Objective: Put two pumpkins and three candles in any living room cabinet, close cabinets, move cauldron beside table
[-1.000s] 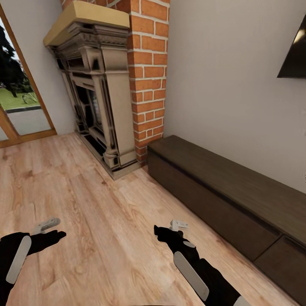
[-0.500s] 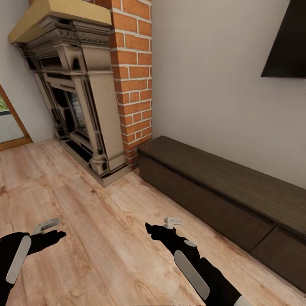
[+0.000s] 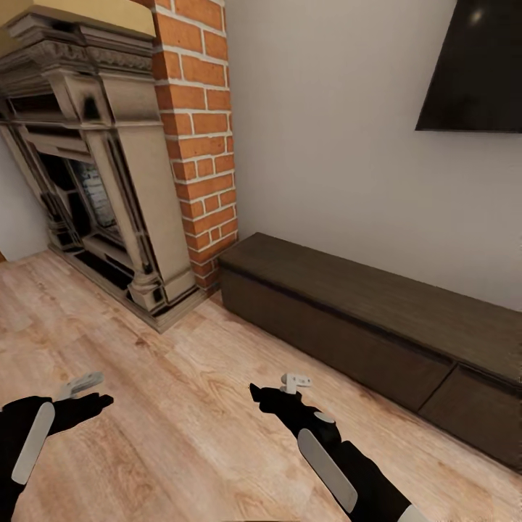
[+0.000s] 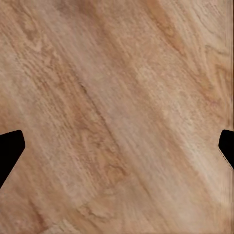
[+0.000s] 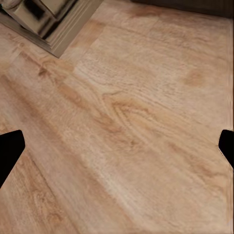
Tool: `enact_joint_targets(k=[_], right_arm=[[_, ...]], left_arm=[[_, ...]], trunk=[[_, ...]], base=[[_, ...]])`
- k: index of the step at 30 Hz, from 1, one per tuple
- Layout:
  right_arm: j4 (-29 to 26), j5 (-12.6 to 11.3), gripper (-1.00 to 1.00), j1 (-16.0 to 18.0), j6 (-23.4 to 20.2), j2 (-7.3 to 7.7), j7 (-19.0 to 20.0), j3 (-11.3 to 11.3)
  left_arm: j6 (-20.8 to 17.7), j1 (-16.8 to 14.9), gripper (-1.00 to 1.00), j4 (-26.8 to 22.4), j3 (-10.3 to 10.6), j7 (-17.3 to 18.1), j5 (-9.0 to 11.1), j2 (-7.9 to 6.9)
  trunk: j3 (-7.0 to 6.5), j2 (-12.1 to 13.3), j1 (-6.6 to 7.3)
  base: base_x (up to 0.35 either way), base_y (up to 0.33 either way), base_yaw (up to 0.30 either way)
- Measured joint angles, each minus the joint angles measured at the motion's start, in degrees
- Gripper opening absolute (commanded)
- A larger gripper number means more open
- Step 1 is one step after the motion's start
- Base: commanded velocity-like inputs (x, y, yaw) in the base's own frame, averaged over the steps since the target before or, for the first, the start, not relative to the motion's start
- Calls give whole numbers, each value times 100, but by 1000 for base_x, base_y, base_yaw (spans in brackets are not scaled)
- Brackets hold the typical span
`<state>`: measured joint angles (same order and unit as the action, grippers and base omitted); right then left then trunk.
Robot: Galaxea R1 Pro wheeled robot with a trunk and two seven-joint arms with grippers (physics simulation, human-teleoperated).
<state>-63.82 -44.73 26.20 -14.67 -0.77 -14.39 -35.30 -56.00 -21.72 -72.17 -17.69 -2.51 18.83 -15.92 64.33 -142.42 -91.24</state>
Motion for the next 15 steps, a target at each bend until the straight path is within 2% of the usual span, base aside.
enact_joint_targets(k=[15], right_arm=[[26, 0, 100, 1, 1, 22, -2, 9]], left_arm=[[-7, 2, 100, -2, 127, -3, -19, 7]], trunk=[[-13, 0, -1]], base=[[6, 4, -281]])
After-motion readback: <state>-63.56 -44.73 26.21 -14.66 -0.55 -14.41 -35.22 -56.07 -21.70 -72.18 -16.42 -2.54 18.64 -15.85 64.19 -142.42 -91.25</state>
